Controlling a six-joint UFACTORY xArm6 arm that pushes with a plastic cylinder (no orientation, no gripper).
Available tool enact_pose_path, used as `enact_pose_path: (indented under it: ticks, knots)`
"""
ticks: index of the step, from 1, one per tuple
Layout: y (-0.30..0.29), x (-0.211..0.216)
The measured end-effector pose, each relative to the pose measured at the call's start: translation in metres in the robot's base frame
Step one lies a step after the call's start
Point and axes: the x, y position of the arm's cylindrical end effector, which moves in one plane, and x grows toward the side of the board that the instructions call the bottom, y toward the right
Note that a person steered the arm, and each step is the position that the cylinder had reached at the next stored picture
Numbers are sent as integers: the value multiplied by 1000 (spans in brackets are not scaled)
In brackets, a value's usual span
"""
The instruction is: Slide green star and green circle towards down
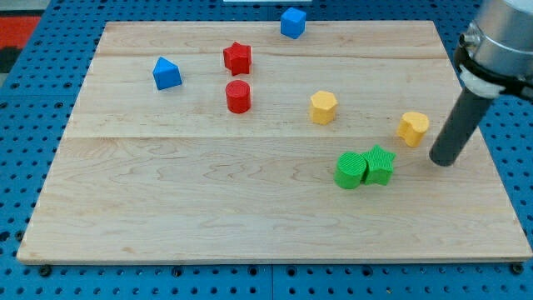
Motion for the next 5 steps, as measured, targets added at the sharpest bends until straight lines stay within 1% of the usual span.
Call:
enact_pose_path:
  ticks: [2,3,4,5]
  knots:
    - [-87,-10]
    - [-150,-10]
    - [-134,-1]
    - [-148,15]
